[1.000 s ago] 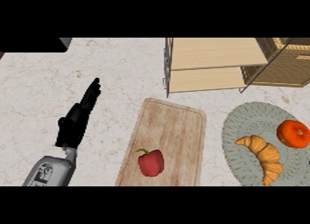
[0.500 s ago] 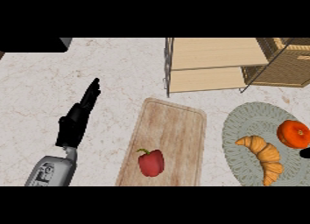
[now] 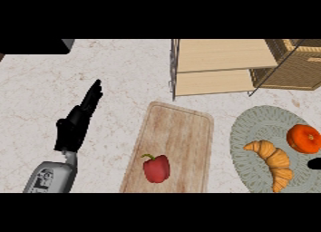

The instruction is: Pick the squash from the placemat and place it in the tiered shelf

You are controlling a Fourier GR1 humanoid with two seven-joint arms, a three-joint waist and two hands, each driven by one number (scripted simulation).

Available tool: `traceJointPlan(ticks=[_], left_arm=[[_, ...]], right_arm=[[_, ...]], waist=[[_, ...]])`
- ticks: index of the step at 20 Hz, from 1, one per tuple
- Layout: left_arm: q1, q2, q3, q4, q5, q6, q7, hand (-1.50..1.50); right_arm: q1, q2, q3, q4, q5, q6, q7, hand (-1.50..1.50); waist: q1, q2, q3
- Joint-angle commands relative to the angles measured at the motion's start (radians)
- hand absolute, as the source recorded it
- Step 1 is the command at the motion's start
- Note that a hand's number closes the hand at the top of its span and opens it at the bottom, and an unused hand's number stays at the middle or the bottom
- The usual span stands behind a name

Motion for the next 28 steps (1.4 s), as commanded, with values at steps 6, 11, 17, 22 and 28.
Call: traceJointPlan(ticks=[6,11,17,22,28], left_arm=[[-0.014,-0.041,0.017,0.012,-0.035,0.000,0.013,0.00],[-0.018,-0.013,0.056,0.010,-0.039,-0.044,0.002,0.00],[-0.018,-0.049,0.051,-0.009,-0.065,-0.025,0.014,0.00],[-0.045,-0.044,0.083,0.061,-0.054,-0.061,-0.026,0.00],[0.038,-0.088,0.025,-0.042,-0.119,-0.007,0.000,0.00]], right_arm=[[-0.040,0.034,-0.037,0.192,0.114,-0.011,-0.161,-1.50],[-0.026,0.100,-0.024,0.132,0.170,-0.007,-0.101,-1.50],[-0.017,0.131,-0.028,0.139,0.191,0.011,-0.139,-1.50],[-0.054,0.165,-0.014,0.264,0.245,-0.037,-0.205,-1.50],[-0.048,0.165,-0.022,0.281,0.252,-0.008,-0.246,1.50]], waist=[[0.001,0.001,0.000],[0.000,0.000,0.000],[-0.001,0.000,0.000],[-0.001,0.001,0.000],[0.001,0.000,0.000]])
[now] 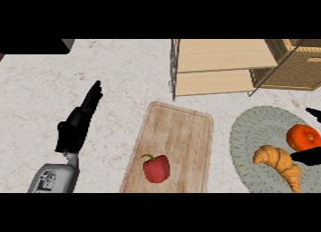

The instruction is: Pick the squash from the placemat and place it in the tiered shelf

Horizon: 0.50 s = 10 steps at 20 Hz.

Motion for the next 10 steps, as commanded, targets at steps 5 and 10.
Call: traceJointPlan(ticks=[5,10], left_arm=[[-0.071,0.002,0.034,0.059,0.007,-0.014,0.018,0.00],[-0.062,0.017,0.053,0.032,0.016,-0.042,0.019,0.00]], right_arm=[[0.056,0.036,0.108,-0.060,0.111,0.000,-0.019,1.50],[0.050,-0.014,0.014,-0.017,0.114,-0.026,-0.135,1.50]], waist=[[-0.004,0.002,0.002],[-0.002,0.001,0.002]])
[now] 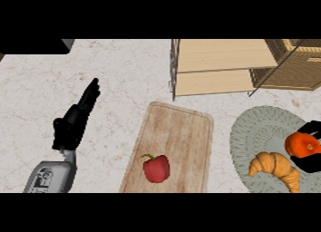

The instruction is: Pick the squash from the placemat and place it in the tiered shelf

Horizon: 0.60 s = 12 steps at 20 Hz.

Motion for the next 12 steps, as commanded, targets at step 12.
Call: traceJointPlan(ticks=[12], left_arm=[[-0.062,-0.016,-0.022,0.022,-0.013,-0.006,0.037,0.00]], right_arm=[[-0.202,0.418,0.936,-0.201,0.203,-0.246,0.578,1.50]], waist=[[0.047,0.001,0.001]])
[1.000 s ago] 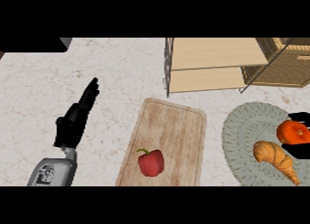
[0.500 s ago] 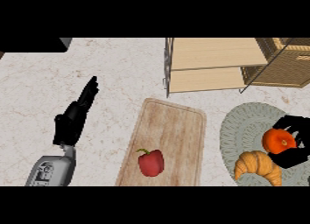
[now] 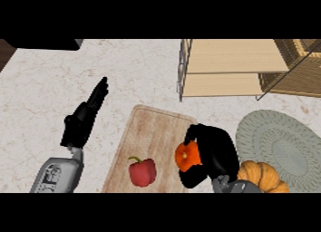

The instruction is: Pick the squash from the placemat and place it in the tiered shelf

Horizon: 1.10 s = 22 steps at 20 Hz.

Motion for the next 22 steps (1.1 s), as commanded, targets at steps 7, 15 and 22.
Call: traceJointPlan(ticks=[7,15,22], left_arm=[[0.021,0.014,0.019,0.006,0.007,-0.005,-0.023,0.00],[0.057,0.007,0.015,-0.003,0.002,0.004,-0.023,0.00],[0.069,0.024,0.021,-0.016,0.001,-0.005,-0.021,0.00]], right_arm=[[-0.212,0.047,0.407,-0.121,0.011,-0.506,0.381,1.50],[-0.430,0.047,0.375,-0.246,0.170,-0.403,0.653,1.50],[-0.590,0.046,0.208,-0.321,0.246,-0.193,0.695,1.50]], waist=[[-0.015,-0.002,0.002],[-0.034,-0.013,0.000],[-0.053,-0.014,0.001]])
